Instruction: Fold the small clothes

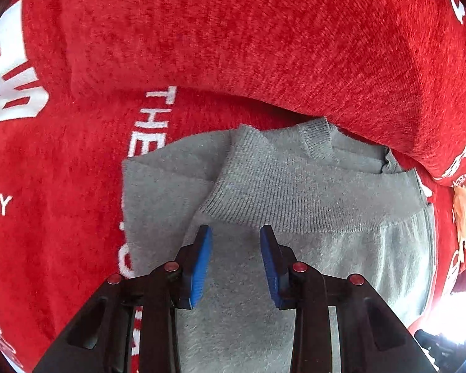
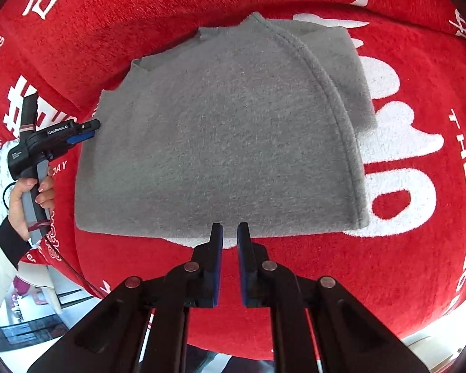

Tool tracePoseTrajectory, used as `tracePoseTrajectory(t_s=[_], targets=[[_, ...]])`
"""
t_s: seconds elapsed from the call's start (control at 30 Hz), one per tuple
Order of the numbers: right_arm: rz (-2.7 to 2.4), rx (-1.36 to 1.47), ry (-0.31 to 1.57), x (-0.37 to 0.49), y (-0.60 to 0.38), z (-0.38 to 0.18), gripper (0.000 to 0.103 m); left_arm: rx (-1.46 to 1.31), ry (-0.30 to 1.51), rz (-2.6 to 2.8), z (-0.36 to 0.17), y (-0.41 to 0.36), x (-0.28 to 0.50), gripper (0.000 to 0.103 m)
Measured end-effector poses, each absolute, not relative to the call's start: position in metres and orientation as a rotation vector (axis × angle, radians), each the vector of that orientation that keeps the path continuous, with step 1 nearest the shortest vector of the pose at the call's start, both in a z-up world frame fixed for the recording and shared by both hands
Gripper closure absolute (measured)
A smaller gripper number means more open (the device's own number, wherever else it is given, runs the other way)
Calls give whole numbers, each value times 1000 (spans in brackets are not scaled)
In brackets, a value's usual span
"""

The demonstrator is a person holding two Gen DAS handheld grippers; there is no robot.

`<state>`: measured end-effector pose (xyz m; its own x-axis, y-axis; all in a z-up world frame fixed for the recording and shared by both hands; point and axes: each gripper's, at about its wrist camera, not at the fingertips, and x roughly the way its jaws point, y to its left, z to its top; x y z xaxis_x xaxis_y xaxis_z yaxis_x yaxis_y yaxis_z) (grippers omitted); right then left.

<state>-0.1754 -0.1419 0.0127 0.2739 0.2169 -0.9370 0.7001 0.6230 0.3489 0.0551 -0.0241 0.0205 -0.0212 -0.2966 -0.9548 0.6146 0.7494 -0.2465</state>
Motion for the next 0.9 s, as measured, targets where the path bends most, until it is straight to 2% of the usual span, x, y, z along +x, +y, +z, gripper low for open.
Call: tracePoseTrajectory(t_s=[0.53,0.57,0.6,0.67,0.9], targets=[[-342,945,1290,-156,-117,23,92,372,1427,-638,47,55,18,66],[-341,959,1289,-156,-116,23,92,383,1430,-634,49,59,13,63],[-342,969,1288,-155,-114,23,92,393,1435,-629,51,64,7,51],[-342,982,1290,-154,-110,24,92,393,1429,-624,53,66,-1,43],[-331,979,1323,-143,-95,21,92,457,1437,-615,62,77,-27,43]])
